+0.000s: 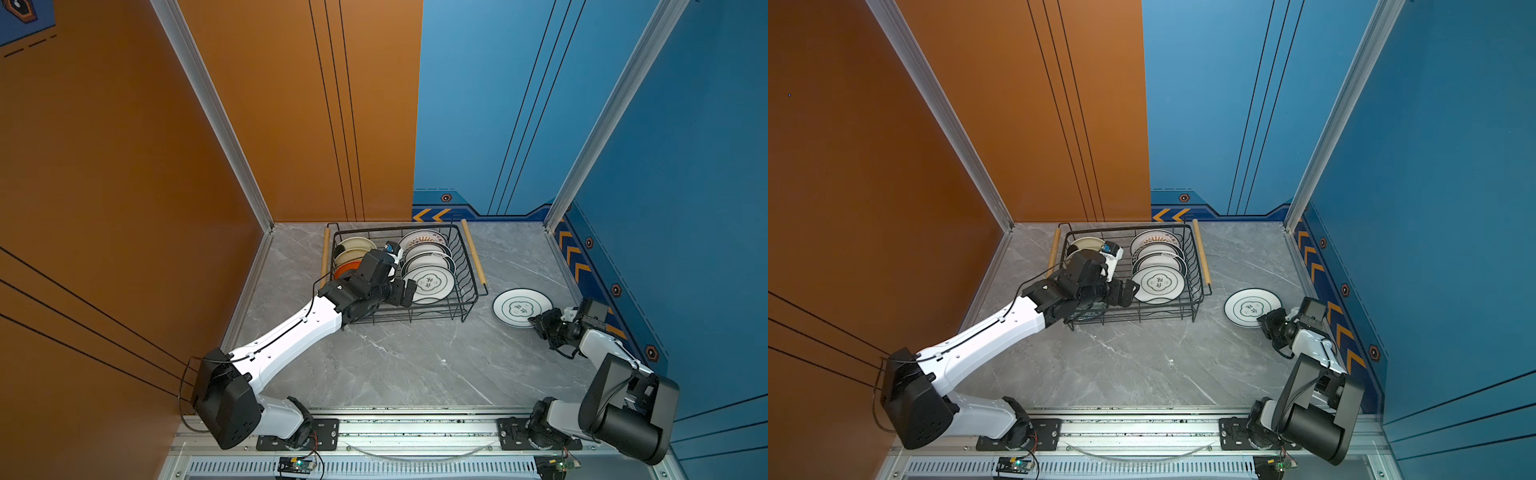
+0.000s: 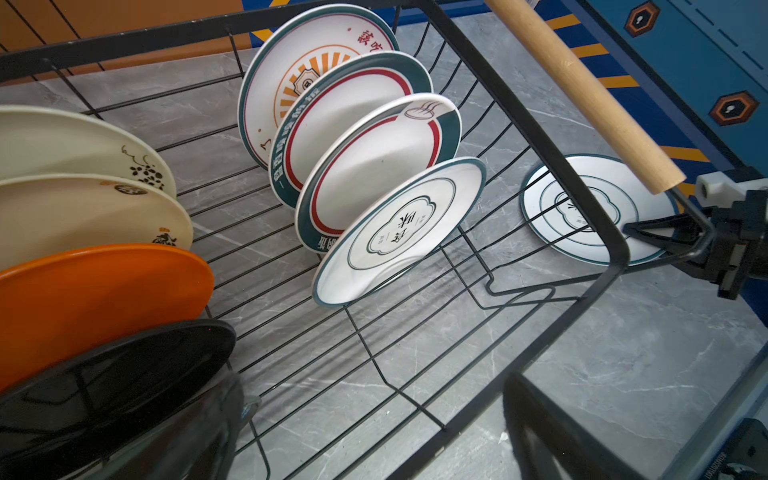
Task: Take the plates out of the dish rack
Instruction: 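Lower the plate onto the table with the right gripper while the left returns, then grasp the next white green-rimmed plate with the left gripper while the right releases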
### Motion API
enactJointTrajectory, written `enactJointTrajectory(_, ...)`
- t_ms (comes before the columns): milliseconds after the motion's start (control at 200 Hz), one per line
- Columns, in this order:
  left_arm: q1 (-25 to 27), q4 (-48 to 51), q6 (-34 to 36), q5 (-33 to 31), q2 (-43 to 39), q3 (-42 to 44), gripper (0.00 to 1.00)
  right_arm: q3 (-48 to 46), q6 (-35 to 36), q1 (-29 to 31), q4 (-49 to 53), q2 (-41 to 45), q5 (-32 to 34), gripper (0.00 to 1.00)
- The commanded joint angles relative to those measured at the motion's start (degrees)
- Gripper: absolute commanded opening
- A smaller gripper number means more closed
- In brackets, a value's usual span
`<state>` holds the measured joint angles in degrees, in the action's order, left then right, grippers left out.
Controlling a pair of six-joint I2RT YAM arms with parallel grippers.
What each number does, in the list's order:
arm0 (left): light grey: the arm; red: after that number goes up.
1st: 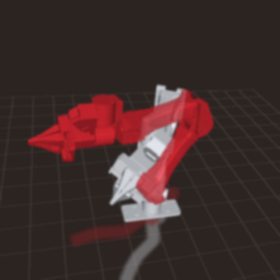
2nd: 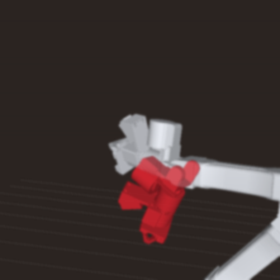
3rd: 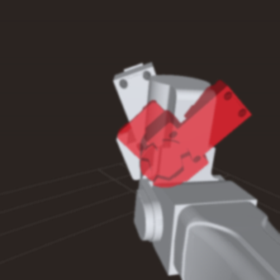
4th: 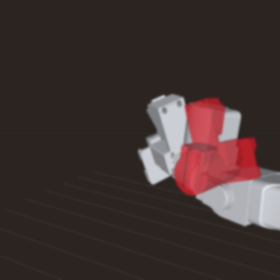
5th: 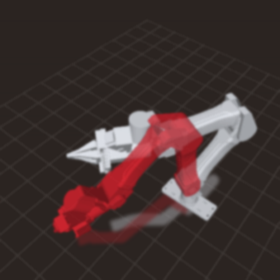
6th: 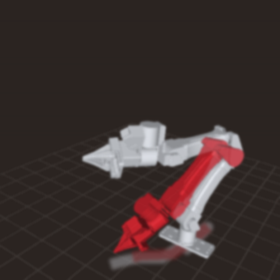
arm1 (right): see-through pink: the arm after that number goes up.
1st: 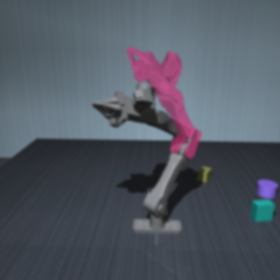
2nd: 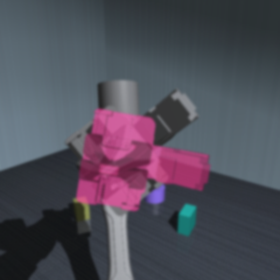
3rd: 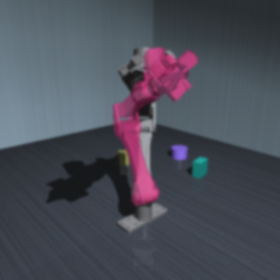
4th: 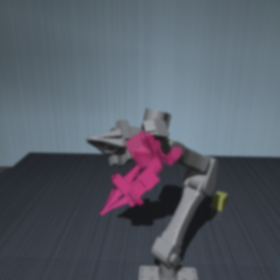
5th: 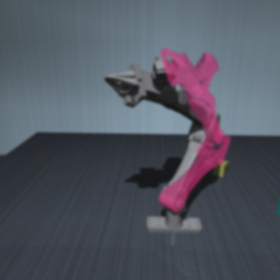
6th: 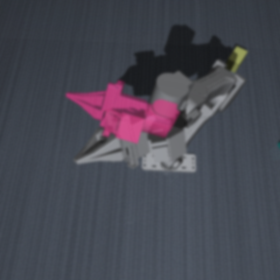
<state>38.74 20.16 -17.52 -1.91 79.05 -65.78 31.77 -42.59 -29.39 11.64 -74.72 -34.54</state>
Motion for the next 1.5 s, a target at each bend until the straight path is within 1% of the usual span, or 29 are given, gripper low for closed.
enactJointTrajectory(0,-0.6,-4.9,1.0,2.9,-2.7,2.3,0.98,-1.0,1.1,-0.8,-2.3,-0.7,-1.5,0.0)
enactJointTrajectory(45,-0.6,-5.1,2.0,2.9,-3.0,2.6,0.98,-1.2,1.4,-1.1,-2.3,-1.2,-1.9,0.0)
enactJointTrajectory(130,-0.7,-4.0,1.7,1.2,-2.7,2.0,0.98,-1.6,1.8,-1.4,-2.6,-1.9,-2.3,0.03)
enactJointTrajectory(315,-1.2,-3.2,1.3,3.0,-0.6,0.3,0.98,-2.9,1.8,-1.8,-4.3,-2.9,-3.4,0.14)
enactJointTrajectory(380,-1.0,-2.7,2.4,3.4,0.2,-0.3,0.98,-3.2,2.0,-2.2,-4.3,-3.1,-3.6,0.17)
enactJointTrajectory(431,-0.3,-2.2,3.7,2.3,0.6,-0.6,0.98,-3.4,2.2,-2.6,-4.4,-3.2,-3.9,0.2)
enactJointTrajectory(501,0.8,-1.1,5.5,-0.2,0.9,-1.2,0.98,-3.6,2.6,-3.3,-4.4,-3.2,-4.1,0.23)
enactJointTrajectory(561,1.3,0.0,6.1,-1.8,1.3,-2.0,0.98,-3.7,2.9,-3.7,-4.4,-3.4,-4.3,0.27)
enactJointTrajectory(626,1.4,1.1,6.6,-2.0,2.0,-2.9,0.98,-3.8,3.1,-3.8,-4.4,-3.7,-4.5,0.3)
enactJointTrajectory(776,1.5,3.2,7.9,-2.1,3.2,-4.7,0.98,-4.3,3.3,-4.0,-4.9,-4.2,-4.6,0.46)
enactJointTrajectory(906,1.6,4.8,8.8,-1.7,4.4,-6.0,0.98,-4.4,3.8,-4.2,-4.9,-4.5,-4.2,0.56)
enactJointTrajectory(1011,1.5,6.0,9.2,-2.6,5.8,-7.1,0.98,-4.5,4.1,-4.2,-4.9,-4.7,-3.8,0.63)
enactJointTrajectory(1116,1.6,7.5,10.3,-3.6,7.5,-8.6,0.98,-4.6,4.4,-4.2,-4.7,-5.0,-3.2,0.71)
enactJointTrajectory(1191,1.6,8.4,11.3,-4.0,8.9,-9.7,0.98,-4.6,4.5,-4.4,-4.5,-5.3,-2.8,0.73)
enactJointTrajectory(1327,1.7,8.6,14.1,-4.6,10.8,-11.3,0.98,-4.5,5.1,-4.5,-4.3,-5.5,-2.0,0.81)
enactJointTrajectory(1337,1.6,8.5,14.3,-4.6,10.9,-11.5,0.98,-4.5,5.1,-4.5,-4.3,-5.5,-2.0,0.83)
enactJointTrajectory(1352,1.5,8.6,14.8,-4.6,11.2,-11.8,0.98,-4.5,5.1,-4.5,-4.3,-5.4,-2.0,0.92)
enactJointTrajectory(1367,1.5,8.6,15.1,-4.8,11.5,-11.9,0.98,-4.6,5.1,-4.6,-4.2,-5.5,-2.0,0.94)
enactJointTrajectory(1457,1.2,8.6,17.2,-4.6,13.2,-13.6,0.98,-4.5,5.3,-4.9,-4.1,-5.5,-2.1,0.97)
enactJointTrajectory(1472,1.0,8.6,17.6,-4.4,13.6,-13.9,0.98,-4.4,5.4,-5.0,-4.1,-5.5,-2.1,1.0)
enactJointTrajectory(1497,1.0,8.5,18.2,-4.1,14.0,-14.4,0.98,-4.4,5.5,-5.2,-4.0,-5.5,-2.1,1.0)
